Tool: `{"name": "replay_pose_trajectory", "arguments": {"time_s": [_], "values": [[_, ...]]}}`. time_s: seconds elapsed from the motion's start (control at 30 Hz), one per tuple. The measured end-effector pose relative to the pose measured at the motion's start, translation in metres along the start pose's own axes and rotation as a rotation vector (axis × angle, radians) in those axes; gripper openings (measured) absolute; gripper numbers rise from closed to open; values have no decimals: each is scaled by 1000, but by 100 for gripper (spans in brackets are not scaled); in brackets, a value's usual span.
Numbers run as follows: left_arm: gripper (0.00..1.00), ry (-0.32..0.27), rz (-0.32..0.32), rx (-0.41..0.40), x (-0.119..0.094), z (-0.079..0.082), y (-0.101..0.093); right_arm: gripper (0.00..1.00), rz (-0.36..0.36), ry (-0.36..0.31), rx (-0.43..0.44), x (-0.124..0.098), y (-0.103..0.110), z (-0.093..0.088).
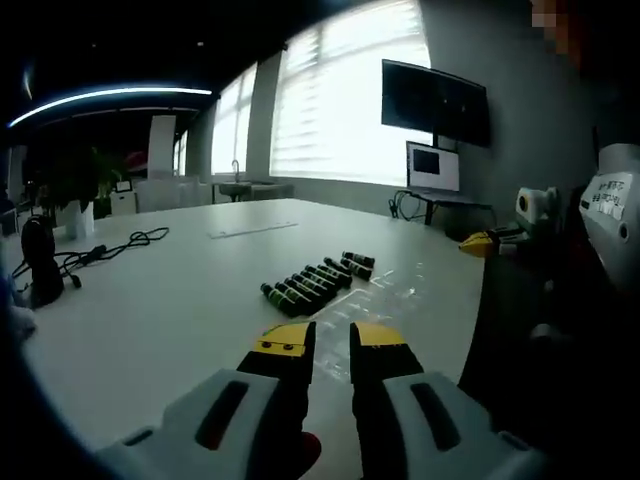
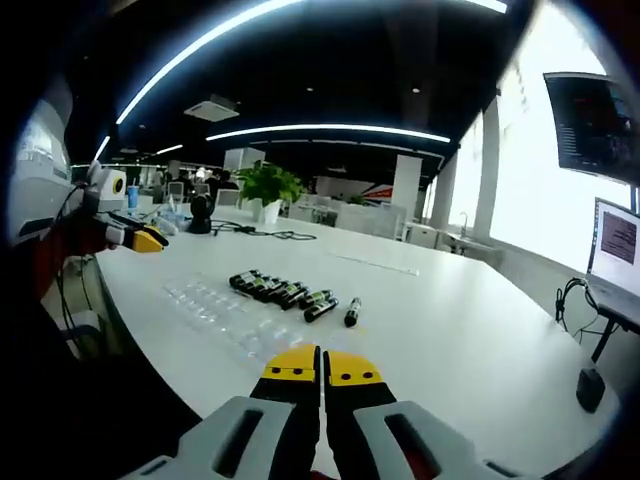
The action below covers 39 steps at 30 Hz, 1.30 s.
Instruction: Grip medicine bottles put into box
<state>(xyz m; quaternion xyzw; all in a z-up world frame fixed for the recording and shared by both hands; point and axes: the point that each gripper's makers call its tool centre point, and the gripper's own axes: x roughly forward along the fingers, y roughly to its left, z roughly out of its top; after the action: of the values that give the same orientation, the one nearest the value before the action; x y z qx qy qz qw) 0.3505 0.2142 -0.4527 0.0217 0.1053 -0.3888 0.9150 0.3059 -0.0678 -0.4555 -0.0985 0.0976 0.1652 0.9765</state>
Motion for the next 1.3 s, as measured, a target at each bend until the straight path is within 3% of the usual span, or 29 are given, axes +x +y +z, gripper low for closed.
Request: {"name": "replay_pose_trajectory", "arguments": {"time_s": [0.4, 1.0, 1.3], "values": [[8, -21, 8, -35, -1, 1, 6, 0, 7, -14, 18, -1, 3, 4], [8, -23, -1, 15, -3, 1, 7, 0, 32, 60, 13, 1, 7, -8], [10, -25, 0, 39, -2, 1, 9, 0, 29, 57, 20, 3, 3, -6]]}}
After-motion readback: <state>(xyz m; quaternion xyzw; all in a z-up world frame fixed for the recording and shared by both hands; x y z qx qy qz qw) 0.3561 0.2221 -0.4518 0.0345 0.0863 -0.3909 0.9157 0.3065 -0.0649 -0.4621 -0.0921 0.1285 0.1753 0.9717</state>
